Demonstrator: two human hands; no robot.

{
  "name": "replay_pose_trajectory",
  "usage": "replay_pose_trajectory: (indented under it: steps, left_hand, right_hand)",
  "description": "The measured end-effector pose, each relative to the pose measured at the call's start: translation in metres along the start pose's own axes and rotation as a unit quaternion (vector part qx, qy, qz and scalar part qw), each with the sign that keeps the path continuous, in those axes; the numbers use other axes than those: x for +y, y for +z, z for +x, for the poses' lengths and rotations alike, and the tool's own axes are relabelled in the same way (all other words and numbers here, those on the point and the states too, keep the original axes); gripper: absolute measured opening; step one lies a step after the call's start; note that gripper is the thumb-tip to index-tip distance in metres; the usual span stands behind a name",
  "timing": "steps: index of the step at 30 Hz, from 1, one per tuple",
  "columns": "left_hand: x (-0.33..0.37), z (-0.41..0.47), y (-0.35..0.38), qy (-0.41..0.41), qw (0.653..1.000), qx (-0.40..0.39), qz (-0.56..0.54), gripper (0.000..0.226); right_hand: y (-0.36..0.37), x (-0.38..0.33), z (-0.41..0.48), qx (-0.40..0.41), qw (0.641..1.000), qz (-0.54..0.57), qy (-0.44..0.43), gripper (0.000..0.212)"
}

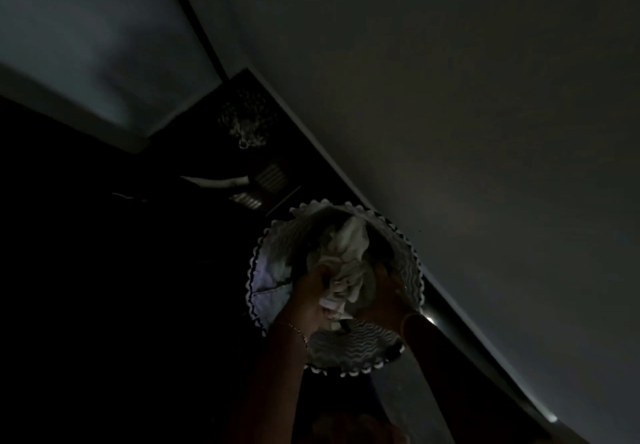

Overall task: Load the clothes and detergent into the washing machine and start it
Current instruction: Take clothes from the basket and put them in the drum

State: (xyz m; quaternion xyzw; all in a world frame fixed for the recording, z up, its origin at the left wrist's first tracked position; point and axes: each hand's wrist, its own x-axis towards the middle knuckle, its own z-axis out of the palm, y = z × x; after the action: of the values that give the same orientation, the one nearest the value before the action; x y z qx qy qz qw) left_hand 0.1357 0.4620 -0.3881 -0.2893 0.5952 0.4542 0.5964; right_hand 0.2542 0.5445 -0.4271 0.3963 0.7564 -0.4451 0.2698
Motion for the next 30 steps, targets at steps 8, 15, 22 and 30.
replay_pose_trajectory:
  steps: [8, 15, 22, 30]
  left_hand:
    - [0.021, -0.142, 0.03, 0.053, 0.982, -0.119, -0.135, 0.042]
    - [0.035, -0.244, 0.046, 0.164, 0.979, -0.084, -0.085, 0.028]
    - [0.044, -0.314, 0.039, 0.18, 0.967, -0.137, -0.121, 0.048]
    - [0.056, -0.378, 0.022, 0.163, 0.943, -0.254, -0.142, 0.029]
  right_hand:
    - [-0.033, -0.044, -0.08, 0.022, 0.995, 0.078, -0.056, 0.123]
    - [-0.034, -0.071, -0.123, 0.088, 0.986, 0.092, -0.111, 0.088]
    - [-0.055, -0.09, -0.138, 0.132, 0.966, 0.193, -0.112, 0.095]
    - [-0.074, -0.145, -0.187, 0.201, 0.97, 0.055, -0.125, 0.097]
